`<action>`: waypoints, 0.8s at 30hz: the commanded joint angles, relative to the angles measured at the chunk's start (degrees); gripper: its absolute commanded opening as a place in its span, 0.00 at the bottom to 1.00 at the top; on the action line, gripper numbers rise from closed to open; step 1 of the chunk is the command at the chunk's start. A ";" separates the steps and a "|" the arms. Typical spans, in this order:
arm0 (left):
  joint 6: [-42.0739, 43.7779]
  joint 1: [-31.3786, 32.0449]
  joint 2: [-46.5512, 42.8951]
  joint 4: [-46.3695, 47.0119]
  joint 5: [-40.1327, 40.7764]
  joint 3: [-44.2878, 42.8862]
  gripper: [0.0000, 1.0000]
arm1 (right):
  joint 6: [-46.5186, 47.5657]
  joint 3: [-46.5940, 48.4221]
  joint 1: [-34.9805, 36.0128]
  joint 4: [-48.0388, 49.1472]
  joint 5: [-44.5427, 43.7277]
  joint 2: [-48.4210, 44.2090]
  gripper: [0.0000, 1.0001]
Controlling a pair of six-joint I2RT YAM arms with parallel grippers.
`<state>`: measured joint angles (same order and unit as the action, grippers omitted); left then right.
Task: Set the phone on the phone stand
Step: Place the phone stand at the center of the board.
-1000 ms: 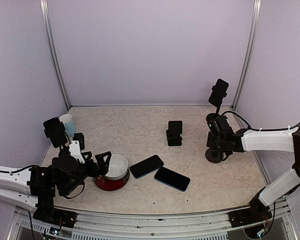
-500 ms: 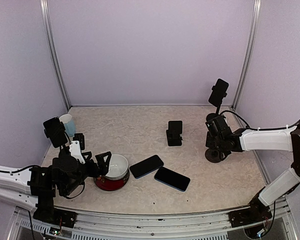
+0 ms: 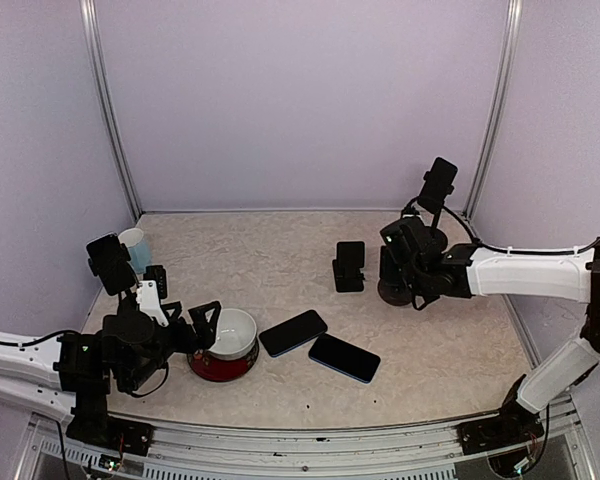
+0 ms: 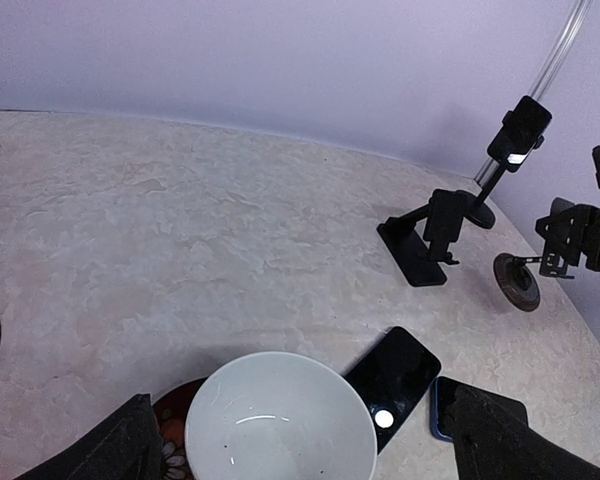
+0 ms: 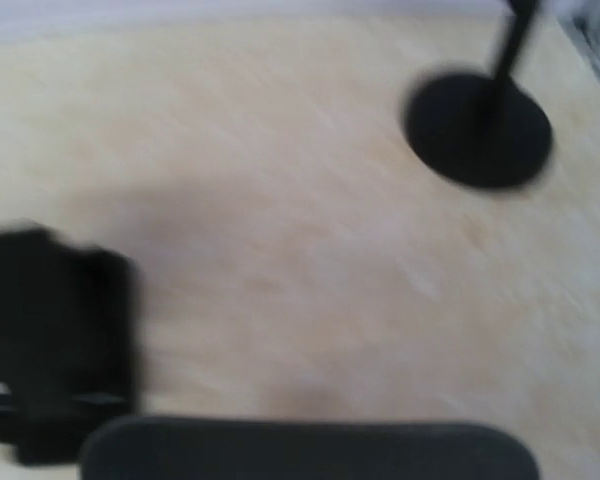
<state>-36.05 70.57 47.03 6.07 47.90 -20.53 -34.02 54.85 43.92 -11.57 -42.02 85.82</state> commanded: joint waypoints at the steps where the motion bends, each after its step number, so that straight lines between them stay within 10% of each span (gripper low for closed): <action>1: 0.35 0.33 -1.03 0.79 0.75 0.23 0.99 | 3.40 7.19 5.75 -0.96 -6.72 1.23 0.61; 24: -1.17 0.54 -5.21 -2.62 0.62 -0.01 0.99 | 18.83 48.11 18.22 9.33 -2.82 35.01 0.60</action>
<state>-36.47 70.63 42.96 5.10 48.05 -20.53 -17.08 94.91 61.93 -6.15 -45.47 114.06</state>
